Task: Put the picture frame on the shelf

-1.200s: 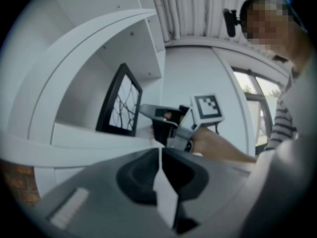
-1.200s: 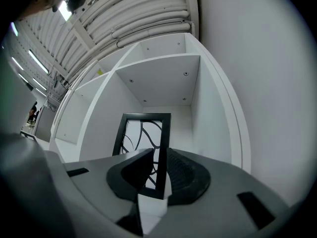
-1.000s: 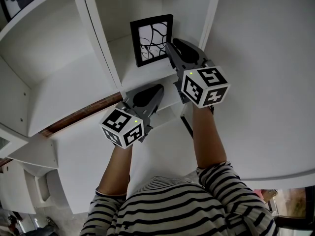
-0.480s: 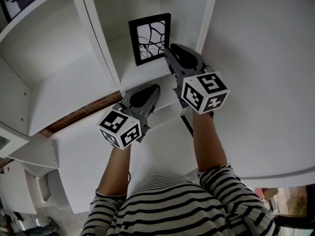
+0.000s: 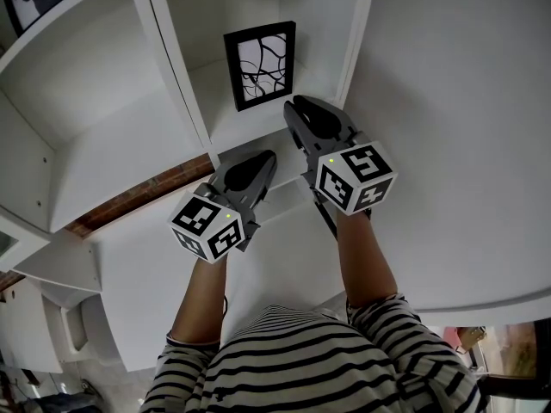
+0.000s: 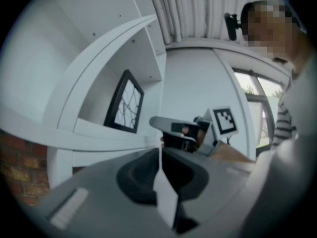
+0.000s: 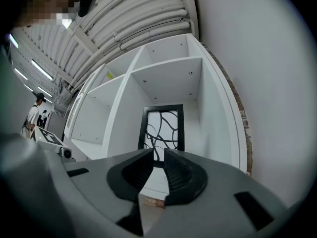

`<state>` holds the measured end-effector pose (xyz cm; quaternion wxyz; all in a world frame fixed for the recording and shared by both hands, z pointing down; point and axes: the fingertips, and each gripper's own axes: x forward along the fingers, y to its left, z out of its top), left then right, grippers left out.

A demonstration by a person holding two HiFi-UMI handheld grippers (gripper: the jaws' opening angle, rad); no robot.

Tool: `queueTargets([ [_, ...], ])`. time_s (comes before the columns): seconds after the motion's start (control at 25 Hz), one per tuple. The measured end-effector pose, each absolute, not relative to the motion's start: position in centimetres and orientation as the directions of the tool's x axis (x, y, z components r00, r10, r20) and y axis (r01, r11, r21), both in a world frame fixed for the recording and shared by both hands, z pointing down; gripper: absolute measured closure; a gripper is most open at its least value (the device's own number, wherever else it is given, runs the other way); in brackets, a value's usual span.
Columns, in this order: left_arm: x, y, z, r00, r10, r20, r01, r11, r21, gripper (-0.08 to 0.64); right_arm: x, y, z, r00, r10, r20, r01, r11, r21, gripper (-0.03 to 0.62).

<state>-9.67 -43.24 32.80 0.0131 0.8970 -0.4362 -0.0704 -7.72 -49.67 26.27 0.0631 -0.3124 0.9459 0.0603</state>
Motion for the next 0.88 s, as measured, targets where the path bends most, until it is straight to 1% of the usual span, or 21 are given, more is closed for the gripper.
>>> queueTargets([
  [0.52,-10.2,-40.3,34.0,0.600,-0.790,-0.127,-0.785,-0.612,0.097,0.540,-7.2,-46.3,29.3,-0.816,-0.563,-0.133,-0.570,0.822,0.018,0.552],
  [0.88,-11.6,-37.7,36.0,0.588,-0.796,-0.143,-0.782,-0.605,0.150,0.540,-7.7,-44.2,33.8,-0.830,-0.554,-0.061,-0.555,0.832,-0.014,0.569],
])
